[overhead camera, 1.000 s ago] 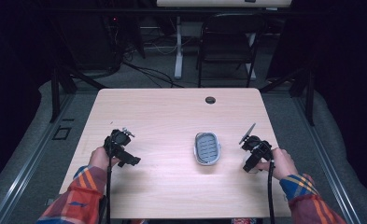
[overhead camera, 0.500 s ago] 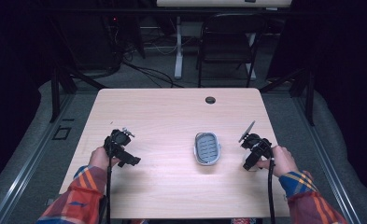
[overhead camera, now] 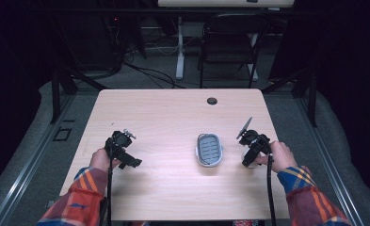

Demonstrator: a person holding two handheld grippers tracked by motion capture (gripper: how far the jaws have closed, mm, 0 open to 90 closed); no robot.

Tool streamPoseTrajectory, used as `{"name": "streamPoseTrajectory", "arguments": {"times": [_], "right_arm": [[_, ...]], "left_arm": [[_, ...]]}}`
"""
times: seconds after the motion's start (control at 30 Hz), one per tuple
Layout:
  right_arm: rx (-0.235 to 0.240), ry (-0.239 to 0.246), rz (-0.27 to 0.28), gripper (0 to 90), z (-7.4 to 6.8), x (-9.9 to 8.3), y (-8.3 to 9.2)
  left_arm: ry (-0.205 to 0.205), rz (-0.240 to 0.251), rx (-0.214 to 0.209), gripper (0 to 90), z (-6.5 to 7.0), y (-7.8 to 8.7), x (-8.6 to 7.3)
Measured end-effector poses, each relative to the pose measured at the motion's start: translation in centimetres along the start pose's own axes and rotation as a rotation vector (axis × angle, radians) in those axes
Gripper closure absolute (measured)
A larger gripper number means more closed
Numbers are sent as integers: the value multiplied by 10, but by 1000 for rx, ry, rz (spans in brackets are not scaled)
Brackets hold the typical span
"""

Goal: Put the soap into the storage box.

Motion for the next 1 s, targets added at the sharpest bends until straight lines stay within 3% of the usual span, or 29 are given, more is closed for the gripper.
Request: {"name": "streamPoseTrajectory", "arguments": {"times": [0.07, 0.1, 0.13, 0.23, 0.43, 0.73, 0.77, 1.0], "right_arm": [[-10, 26, -41, 241, 2, 2, 6], [-1, 0, 3, 241, 1, 3, 3], [-9, 16, -20, 241, 2, 4, 6], [-10, 0, 11, 241, 2, 7, 6], [-15, 20, -27, 241, 5, 14, 13], [-24, 25, -17, 241, 6, 22, 22], [-19, 16, 7, 242, 5, 23, 21], [-34, 35, -23, 242, 6, 28, 26]], "left_arm": [[0, 0, -2, 0, 0, 0, 0], [0, -1, -2, 0, 0, 0, 0], [-3, 0, 0, 0, 1, 0, 0], [-6, -4, -3, 0, 1, -1, 0], [-5, -5, -4, 0, 1, -1, 0], [-10, -6, -6, 0, 1, -1, 1], [-10, -6, -6, 0, 1, -1, 1], [-10, -11, -9, 0, 2, -1, 1]]}}
Point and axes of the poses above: each handheld gripper's, and its own axes: y roughly backward along the jaws, x roughly out of its top, z roughly to its right, the point moved 4 cm from there along -y, roughly forward along the jaws, and after that the axes turned 8 degrees about x, right-handed, at the moved point
